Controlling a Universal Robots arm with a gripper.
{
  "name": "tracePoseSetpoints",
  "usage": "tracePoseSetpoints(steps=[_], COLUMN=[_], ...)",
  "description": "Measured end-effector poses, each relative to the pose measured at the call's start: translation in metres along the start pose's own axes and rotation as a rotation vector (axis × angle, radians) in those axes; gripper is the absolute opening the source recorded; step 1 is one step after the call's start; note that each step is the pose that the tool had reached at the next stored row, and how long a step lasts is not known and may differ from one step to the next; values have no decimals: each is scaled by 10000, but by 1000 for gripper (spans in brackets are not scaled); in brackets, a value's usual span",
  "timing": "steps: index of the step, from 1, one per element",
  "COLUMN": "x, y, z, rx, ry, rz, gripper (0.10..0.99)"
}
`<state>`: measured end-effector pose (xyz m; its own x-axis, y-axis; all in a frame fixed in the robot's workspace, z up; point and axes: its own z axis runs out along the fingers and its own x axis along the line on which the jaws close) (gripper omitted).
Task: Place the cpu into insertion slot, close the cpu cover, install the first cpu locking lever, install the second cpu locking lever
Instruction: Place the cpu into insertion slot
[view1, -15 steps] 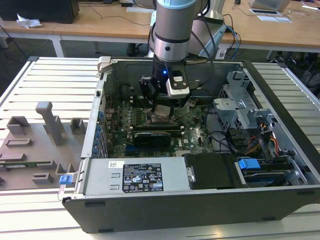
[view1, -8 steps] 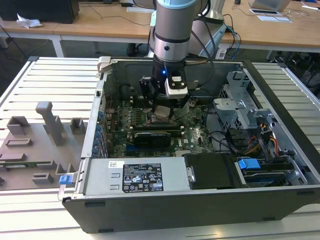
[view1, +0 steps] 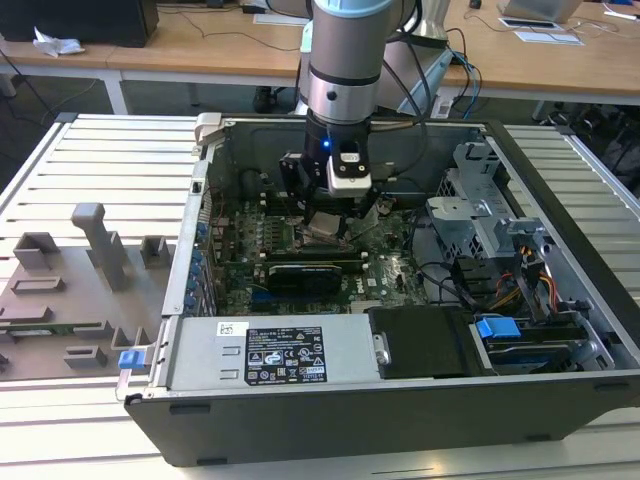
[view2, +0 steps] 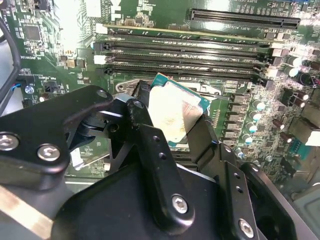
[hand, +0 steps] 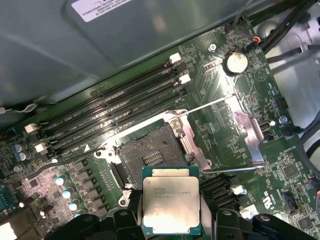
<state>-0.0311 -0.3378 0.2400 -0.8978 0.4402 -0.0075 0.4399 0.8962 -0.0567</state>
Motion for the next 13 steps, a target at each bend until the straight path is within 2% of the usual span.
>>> tracePoseSetpoints(steps=[4, 13], x=[0, 0], y=[-1, 0], z=[0, 3], rx=[65, 86], ry=[-16, 9], rz=[245, 829], gripper=[541, 541])
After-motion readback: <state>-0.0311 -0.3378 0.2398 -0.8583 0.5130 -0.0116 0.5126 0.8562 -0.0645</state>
